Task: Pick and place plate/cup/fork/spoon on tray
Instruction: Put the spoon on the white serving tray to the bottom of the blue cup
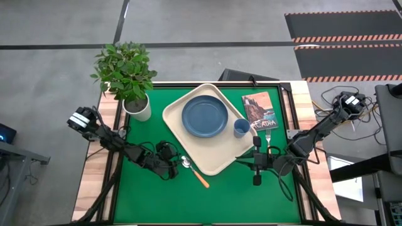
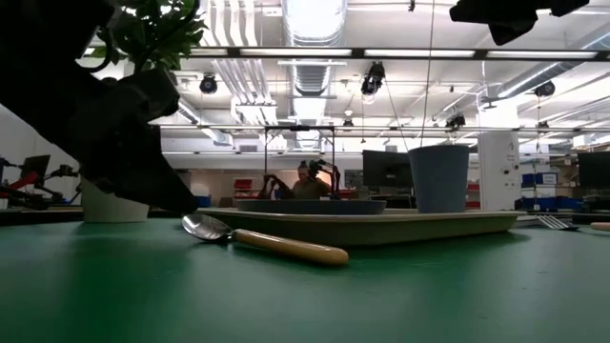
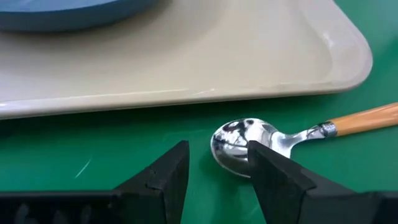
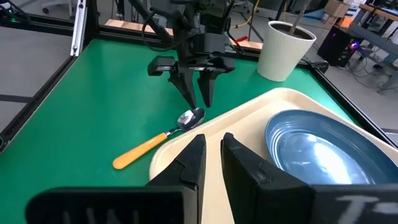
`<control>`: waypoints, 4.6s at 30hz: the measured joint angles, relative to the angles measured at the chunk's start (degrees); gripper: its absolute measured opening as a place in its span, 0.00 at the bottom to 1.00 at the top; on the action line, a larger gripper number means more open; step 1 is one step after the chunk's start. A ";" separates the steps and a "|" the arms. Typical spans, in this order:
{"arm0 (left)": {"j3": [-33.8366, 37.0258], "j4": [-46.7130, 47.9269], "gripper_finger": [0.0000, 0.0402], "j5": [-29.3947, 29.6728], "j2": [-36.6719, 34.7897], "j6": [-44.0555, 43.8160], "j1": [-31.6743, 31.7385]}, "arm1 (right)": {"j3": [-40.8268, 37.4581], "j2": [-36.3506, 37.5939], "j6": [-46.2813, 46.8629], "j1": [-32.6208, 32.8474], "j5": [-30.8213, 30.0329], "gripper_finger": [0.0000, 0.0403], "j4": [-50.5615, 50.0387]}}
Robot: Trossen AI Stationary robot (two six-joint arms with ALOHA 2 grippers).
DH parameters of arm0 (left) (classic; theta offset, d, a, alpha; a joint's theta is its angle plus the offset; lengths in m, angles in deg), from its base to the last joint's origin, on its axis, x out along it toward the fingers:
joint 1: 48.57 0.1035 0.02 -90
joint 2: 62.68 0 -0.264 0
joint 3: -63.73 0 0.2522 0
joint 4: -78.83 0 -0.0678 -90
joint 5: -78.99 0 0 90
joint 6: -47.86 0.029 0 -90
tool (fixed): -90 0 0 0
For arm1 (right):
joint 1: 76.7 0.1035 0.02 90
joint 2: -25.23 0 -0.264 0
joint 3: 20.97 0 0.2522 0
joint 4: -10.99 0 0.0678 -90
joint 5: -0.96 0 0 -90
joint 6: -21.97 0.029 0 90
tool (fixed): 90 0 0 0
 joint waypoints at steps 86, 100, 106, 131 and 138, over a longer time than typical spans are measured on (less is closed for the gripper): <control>-4.67 -11.13 0.19 -23.88 -0.76 22.93 -3.32 | 45.58 -41.49 19.38 -3.00 13.40 0.45 -30.61; -17.46 6.62 0.49 -6.30 7.85 32.86 -6.68 | 37.56 -35.02 22.92 -2.23 12.77 0.44 -29.82; -16.81 7.61 0.49 -2.74 7.85 36.47 -6.84 | 34.72 -34.02 23.99 -2.23 10.91 0.45 -28.11; -14.34 -0.83 0.49 4.84 16.15 36.02 -6.86 | 33.66 -33.85 23.91 -2.23 9.84 0.44 -27.58; -14.03 2.30 0.43 6.84 15.88 35.73 -6.86 | 33.66 -33.85 23.90 -2.23 9.85 0.45 -27.47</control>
